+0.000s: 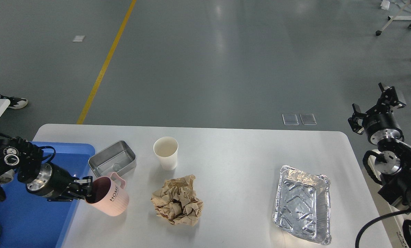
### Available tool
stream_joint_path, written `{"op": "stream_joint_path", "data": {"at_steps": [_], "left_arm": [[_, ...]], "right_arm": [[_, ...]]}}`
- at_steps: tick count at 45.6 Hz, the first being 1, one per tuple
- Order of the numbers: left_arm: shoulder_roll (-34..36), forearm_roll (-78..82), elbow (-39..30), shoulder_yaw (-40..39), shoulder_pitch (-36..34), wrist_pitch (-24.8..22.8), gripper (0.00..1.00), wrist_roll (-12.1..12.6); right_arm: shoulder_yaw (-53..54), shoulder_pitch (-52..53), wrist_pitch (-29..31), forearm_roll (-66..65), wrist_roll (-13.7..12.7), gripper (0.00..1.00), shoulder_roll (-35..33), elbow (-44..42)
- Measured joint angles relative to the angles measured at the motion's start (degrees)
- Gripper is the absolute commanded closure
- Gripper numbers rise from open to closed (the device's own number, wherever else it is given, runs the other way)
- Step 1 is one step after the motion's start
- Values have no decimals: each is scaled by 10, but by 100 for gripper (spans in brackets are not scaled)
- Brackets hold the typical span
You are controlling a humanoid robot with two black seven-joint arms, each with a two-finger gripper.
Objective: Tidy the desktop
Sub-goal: 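Lift the pink mug and lower it into the blue bin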
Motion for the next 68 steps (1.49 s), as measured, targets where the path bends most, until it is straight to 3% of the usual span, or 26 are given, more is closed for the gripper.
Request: {"op": "stream_joint_path", "data": {"at_steps": [7, 20, 25, 31, 33, 35, 39, 49, 58, 68], "left_arm": [[84, 1, -30, -20, 0, -6, 100, -98], [248, -12, -46, -124, 7, -29, 100, -210], [317, -47, -46, -129, 8, -30, 100, -238], [384, -68, -44, -115, 9, -30, 100, -268], [404, -68, -43, -100, 9, -30, 100, -284], [435, -68, -41, -74, 9, -30, 100, -315], [449, -67, -39, -59, 9, -30, 100, -335], [457, -62, -16, 1, 9, -29, 100, -436], [450, -52, -17, 59, 9, 41, 100, -488], [449, -43, -21, 75, 9, 145, 100, -498]], "right_arm": [[0, 1, 1, 0, 0, 0, -2, 1], [0, 5, 1, 0, -2, 0, -10, 2], [0, 7, 1, 0, -2, 0, -10, 2], [0, 8, 1, 0, -2, 0, -7, 2], [0, 8, 1, 0, -2, 0, -7, 2], [0, 8, 1, 0, -2, 0, -7, 2], [0, 8, 1, 0, -2, 0, -8, 2], [0, 10, 1, 0, -2, 0, -11, 2], [0, 10, 1, 0, -2, 0, -11, 2], [0, 10, 1, 0, -2, 0, -9, 2]]}}
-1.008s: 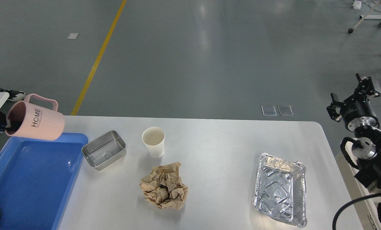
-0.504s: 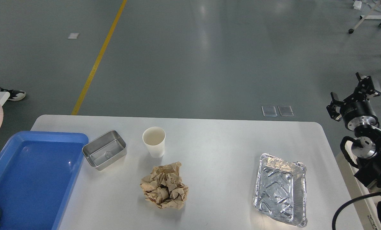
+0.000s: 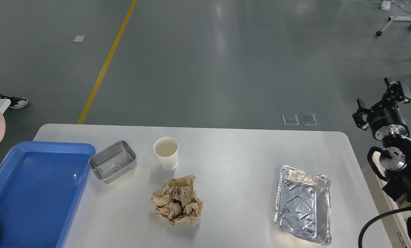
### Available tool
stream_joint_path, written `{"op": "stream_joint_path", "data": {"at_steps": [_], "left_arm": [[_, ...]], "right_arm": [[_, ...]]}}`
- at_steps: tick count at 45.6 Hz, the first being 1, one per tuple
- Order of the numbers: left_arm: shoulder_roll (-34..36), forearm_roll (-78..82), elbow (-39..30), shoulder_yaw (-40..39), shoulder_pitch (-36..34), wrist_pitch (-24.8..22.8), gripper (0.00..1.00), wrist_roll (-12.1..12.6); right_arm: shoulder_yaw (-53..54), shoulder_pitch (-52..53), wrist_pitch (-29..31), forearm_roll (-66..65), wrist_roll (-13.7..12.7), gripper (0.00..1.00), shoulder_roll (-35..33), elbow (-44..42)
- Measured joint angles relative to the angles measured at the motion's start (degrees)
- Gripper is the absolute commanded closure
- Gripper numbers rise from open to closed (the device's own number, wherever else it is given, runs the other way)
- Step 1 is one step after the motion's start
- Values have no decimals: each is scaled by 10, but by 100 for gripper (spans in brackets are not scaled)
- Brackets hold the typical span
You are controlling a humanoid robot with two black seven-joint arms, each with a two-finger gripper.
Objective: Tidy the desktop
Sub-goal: 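Lift the pink mug and lower it into the blue bin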
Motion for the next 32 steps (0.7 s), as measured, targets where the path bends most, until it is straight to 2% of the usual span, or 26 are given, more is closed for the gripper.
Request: {"op": "stream_joint_path", "data": {"at_steps": [13, 32], "left_arm": [[-10, 55, -4, 67, 0, 94, 100, -26], [-23, 62, -3, 253, 1, 148, 100, -28]], "right_arm": [[-1, 0, 0, 0, 0, 0, 0, 0], [-1, -2, 0, 0, 0, 0, 0, 0]]}}
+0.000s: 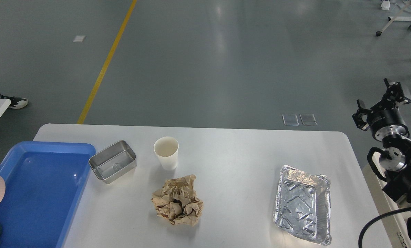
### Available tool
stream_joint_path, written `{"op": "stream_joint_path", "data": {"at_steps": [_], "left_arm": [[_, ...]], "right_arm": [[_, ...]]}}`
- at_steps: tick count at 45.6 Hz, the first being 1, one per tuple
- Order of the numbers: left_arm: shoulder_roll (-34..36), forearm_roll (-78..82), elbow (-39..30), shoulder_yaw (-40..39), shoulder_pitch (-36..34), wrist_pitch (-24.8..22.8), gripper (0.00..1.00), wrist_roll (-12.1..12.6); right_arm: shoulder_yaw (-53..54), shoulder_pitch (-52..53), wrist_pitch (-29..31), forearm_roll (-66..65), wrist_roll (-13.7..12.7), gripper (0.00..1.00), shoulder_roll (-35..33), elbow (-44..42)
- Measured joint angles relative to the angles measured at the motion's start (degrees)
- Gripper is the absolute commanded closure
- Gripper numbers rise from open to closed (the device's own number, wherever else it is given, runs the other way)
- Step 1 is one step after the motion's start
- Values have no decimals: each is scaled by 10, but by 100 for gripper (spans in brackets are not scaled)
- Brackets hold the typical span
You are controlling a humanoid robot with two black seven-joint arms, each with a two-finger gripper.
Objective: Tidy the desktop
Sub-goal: 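Lift the pink mug and lower it into the blue bin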
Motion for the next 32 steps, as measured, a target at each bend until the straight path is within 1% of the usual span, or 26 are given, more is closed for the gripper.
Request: {"op": "stream_joint_path", "data": {"at_steps": [8, 14, 17, 22, 28, 32], "left_arm": [[3, 2, 7, 30, 0, 7, 100, 0], [-12, 2, 13, 37, 9, 12, 100, 13], [-29, 0, 15, 38, 11, 14, 100, 23], [-60, -6, 19, 39, 12, 23, 100, 48], [-97, -8, 29, 39, 13, 37, 100, 67], [-119, -8, 34, 39, 13, 40, 100, 85]], "right_arm": [[0, 0, 0, 0, 0, 0, 2, 0], [0, -2, 0, 0, 0, 0, 4, 0], [0, -2, 0, 0, 0, 0, 4, 0], [0, -4, 0, 0, 0, 0, 4, 1], [0, -5, 0, 0, 0, 0, 2, 1], [0, -6, 1, 0, 0, 0, 1, 1]]}}
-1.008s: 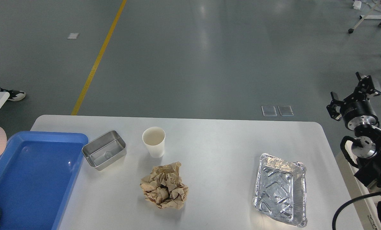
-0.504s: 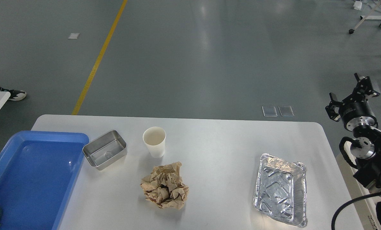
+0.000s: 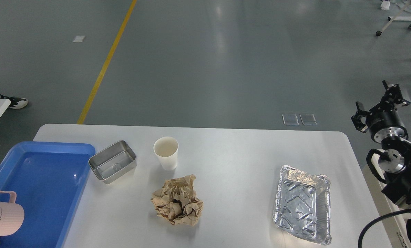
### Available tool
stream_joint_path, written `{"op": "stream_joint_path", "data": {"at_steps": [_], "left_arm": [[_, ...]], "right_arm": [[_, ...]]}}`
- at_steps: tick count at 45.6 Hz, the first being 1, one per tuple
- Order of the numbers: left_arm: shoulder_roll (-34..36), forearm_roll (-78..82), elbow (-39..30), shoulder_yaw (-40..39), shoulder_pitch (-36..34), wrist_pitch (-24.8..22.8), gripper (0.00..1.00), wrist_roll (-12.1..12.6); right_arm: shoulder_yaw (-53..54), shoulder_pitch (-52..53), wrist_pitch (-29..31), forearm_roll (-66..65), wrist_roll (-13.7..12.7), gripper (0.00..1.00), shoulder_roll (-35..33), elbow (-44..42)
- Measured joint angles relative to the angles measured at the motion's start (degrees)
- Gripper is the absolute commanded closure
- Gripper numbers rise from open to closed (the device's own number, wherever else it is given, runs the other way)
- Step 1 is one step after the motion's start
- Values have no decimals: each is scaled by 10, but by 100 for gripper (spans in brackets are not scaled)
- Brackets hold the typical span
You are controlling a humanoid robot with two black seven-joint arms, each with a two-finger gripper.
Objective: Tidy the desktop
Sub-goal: 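Lift the pink mug and lower it into the blue bin, then release the pink mug and withdraw the left gripper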
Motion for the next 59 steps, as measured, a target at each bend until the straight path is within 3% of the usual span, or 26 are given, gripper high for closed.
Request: {"op": "stream_joint_path", "data": {"at_steps": [26, 38, 42, 51, 59], "left_arm": [[-66, 3, 24, 2, 29, 1, 99, 57], [-99, 1, 51, -4, 35, 12, 88, 68], [-105, 1, 54, -3, 35, 30, 79, 69], [-112, 1, 55, -1, 35, 41, 40, 66], [-112, 1, 55, -4, 35, 41, 18, 63]], "right_arm": [[0, -2, 0, 0, 0, 0, -2, -1], [0, -1, 0, 0, 0, 0, -1, 0], [0, 0, 0, 0, 0, 0, -1, 0], [0, 0, 0, 0, 0, 0, -1, 0], [0, 3, 0, 0, 0, 0, 1, 0]]}}
